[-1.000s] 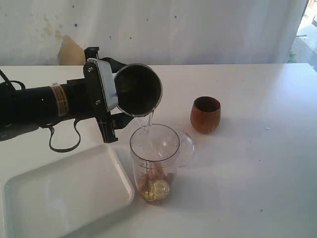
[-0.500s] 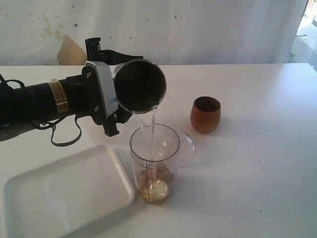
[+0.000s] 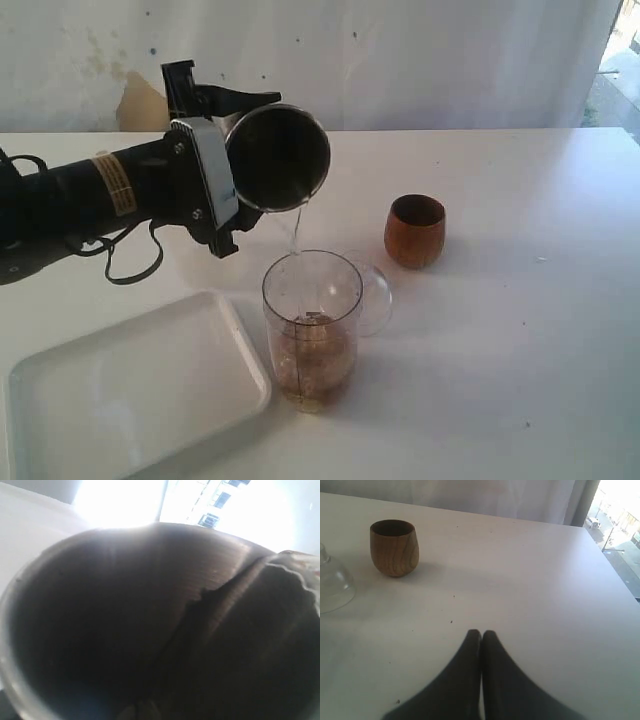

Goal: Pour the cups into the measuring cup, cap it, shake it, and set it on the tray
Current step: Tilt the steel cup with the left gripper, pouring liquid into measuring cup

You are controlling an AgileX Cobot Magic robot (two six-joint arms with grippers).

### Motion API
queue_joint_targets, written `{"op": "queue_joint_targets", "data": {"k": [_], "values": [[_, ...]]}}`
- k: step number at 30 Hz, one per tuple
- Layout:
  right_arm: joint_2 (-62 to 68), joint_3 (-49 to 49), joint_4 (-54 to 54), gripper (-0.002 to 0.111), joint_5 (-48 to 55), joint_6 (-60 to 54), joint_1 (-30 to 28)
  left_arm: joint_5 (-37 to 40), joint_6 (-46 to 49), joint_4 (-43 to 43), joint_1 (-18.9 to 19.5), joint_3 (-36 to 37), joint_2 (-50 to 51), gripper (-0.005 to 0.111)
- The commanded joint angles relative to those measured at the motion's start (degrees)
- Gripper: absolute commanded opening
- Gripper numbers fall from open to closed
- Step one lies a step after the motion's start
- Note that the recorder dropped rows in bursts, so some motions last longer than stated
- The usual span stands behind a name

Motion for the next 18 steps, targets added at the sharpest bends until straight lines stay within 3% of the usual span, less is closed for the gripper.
{"op": "queue_joint_targets", "data": {"k": [1, 8, 18], "values": [[-0.33, 0.18, -0.17, 0.0, -0.04, -0.28, -0.19, -3.58, 0.29, -2.19, -0.14, -0.66, -0.69, 0.0], [-0.33, 0.18, -0.17, 0.0, -0.04, -0.28, -0.19, -4.36, -3.57, -2.17, -0.14, -0.66, -0.69, 0.0], [-0.33, 0.18, -0.17, 0.0, -0.04, -0.28, -0.19, -14.37, -40.6, -1.88, -0.14, -0.66, -0.81, 0.0]]}}
